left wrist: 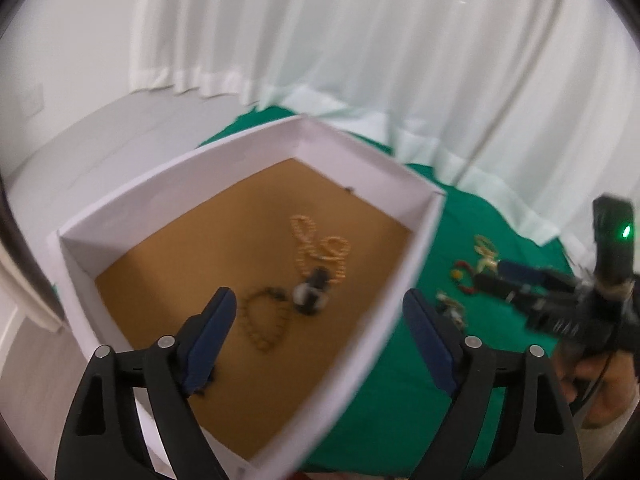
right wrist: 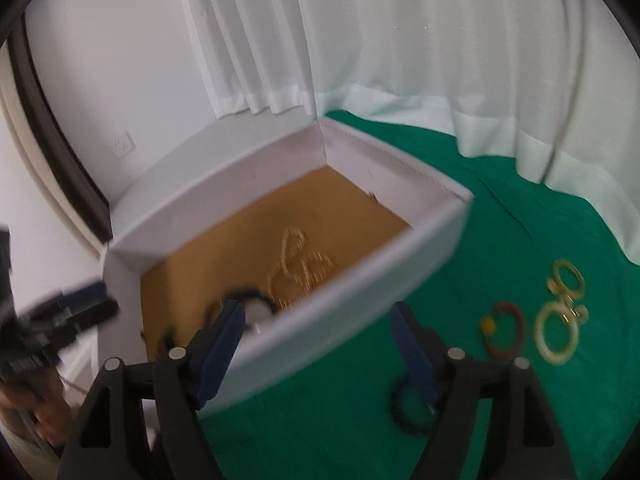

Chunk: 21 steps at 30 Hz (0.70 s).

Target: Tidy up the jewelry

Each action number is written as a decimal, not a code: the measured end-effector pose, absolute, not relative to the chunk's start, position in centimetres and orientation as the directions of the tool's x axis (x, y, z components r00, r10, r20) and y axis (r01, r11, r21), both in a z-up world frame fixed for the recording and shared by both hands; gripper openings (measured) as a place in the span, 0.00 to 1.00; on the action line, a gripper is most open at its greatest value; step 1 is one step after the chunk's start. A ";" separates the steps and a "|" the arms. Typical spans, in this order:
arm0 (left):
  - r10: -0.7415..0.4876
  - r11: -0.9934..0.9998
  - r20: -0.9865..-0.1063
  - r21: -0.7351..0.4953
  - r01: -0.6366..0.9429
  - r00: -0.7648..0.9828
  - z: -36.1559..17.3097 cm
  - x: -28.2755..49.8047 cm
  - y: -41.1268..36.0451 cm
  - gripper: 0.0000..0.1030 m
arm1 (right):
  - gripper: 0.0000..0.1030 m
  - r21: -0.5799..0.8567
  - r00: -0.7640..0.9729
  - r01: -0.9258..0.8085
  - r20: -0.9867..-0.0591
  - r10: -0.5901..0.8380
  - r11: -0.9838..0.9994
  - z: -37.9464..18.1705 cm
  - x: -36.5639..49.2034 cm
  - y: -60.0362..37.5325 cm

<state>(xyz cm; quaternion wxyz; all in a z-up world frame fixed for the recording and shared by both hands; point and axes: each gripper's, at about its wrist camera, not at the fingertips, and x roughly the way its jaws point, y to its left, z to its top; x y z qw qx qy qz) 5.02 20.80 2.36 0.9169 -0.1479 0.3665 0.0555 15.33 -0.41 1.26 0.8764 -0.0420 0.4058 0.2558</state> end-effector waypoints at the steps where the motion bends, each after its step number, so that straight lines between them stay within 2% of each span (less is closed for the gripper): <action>1: -0.019 0.956 -0.681 -0.227 -0.186 0.732 2.7 4.8 19.8 0.86 | 0.74 0.113 0.550 -0.475 -0.736 0.394 0.873 0.9 14.0 -1.5; 9: -0.123 0.972 -0.650 -0.231 -0.040 0.750 3.1 3.3 12.6 0.90 | 0.74 0.007 0.620 -0.360 -0.745 0.245 0.933 -2.2 6.2 -9.0; 14: -0.192 0.970 -0.675 -0.241 0.034 0.713 1.6 3.3 8.9 0.90 | 0.74 -0.034 0.643 -0.286 -0.748 0.165 0.958 -4.4 1.7 -12.8; 21: -0.217 0.973 -0.703 -0.207 0.098 0.677 0.6 2.4 5.3 0.90 | 0.75 -0.064 0.657 -0.208 -0.748 0.091 0.976 -6.1 -1.2 -15.6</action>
